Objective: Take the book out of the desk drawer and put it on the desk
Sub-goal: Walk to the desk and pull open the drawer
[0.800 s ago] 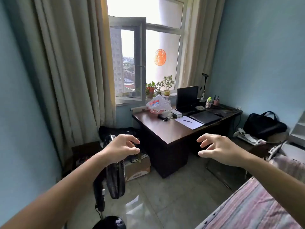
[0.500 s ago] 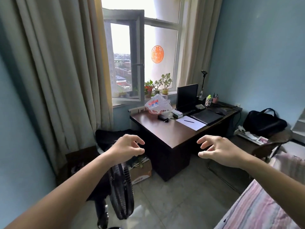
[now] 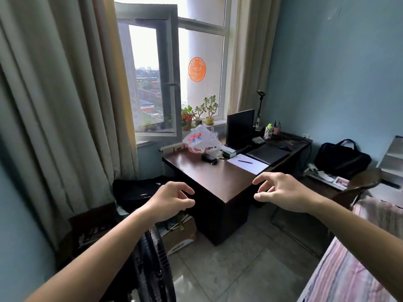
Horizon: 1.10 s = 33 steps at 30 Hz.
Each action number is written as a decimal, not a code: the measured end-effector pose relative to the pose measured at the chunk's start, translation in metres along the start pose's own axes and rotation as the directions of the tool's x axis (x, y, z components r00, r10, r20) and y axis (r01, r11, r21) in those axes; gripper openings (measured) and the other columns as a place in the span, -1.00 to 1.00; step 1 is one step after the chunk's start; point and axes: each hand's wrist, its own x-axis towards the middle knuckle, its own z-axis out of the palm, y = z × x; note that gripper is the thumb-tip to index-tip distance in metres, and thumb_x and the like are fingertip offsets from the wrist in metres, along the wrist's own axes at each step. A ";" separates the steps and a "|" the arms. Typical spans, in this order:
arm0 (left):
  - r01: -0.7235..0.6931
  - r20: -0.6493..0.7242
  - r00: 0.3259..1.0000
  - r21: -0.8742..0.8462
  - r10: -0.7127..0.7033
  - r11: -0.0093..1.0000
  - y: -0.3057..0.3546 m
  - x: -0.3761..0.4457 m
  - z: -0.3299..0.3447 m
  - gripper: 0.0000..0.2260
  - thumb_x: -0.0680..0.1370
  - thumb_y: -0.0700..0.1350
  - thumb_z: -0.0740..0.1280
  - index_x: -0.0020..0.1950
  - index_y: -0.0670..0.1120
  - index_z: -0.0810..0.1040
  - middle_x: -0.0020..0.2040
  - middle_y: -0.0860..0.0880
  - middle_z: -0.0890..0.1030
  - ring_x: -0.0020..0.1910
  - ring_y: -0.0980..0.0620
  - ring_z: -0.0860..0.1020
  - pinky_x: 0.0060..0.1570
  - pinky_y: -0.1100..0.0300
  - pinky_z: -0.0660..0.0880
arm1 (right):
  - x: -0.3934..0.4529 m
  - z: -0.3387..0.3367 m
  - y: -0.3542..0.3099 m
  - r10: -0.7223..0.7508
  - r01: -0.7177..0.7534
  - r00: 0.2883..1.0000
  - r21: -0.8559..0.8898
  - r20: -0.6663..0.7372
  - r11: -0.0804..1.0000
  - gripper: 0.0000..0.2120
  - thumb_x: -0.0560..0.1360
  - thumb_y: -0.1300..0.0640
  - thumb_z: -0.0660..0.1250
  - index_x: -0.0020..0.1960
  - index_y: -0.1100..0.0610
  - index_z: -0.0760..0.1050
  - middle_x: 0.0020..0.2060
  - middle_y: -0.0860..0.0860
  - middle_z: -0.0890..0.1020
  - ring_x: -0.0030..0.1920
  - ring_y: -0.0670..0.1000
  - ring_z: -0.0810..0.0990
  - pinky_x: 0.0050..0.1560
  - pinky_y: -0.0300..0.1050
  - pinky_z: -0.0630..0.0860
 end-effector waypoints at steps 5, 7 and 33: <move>-0.006 -0.038 0.999 0.029 0.007 1.000 0.005 0.046 0.012 -0.76 0.43 0.00 0.45 0.09 0.06 0.64 -0.11 0.00 0.68 -0.13 0.06 0.63 -0.04 0.17 0.54 | 0.052 -0.001 0.020 -0.015 0.015 1.000 0.003 0.011 1.000 -0.67 0.40 -0.05 0.46 0.15 -0.08 0.56 -0.10 -0.07 0.68 -0.09 -0.08 0.67 0.07 -0.04 0.60; -0.003 -0.021 1.000 0.047 0.004 0.999 0.008 0.072 0.021 -0.74 0.43 0.01 0.46 0.12 0.06 0.63 -0.07 -0.01 0.68 -0.07 0.04 0.64 -0.04 0.18 0.53 | 0.078 -0.005 0.035 -0.023 0.023 0.999 -0.006 0.024 1.000 -0.68 0.40 -0.04 0.46 0.14 -0.08 0.56 -0.10 -0.08 0.68 -0.08 -0.08 0.67 0.07 -0.04 0.61; 0.276 -0.063 0.960 0.079 -0.272 0.958 0.012 0.462 0.102 -0.65 0.43 0.01 0.47 0.19 -0.01 0.62 -0.08 0.02 0.67 -0.10 0.06 0.63 -0.06 0.23 0.50 | 0.462 -0.080 0.211 -0.107 0.108 0.978 0.001 0.182 0.994 -0.62 0.37 -0.05 0.48 0.16 -0.05 0.56 -0.03 -0.07 0.64 -0.06 -0.05 0.66 0.05 0.00 0.63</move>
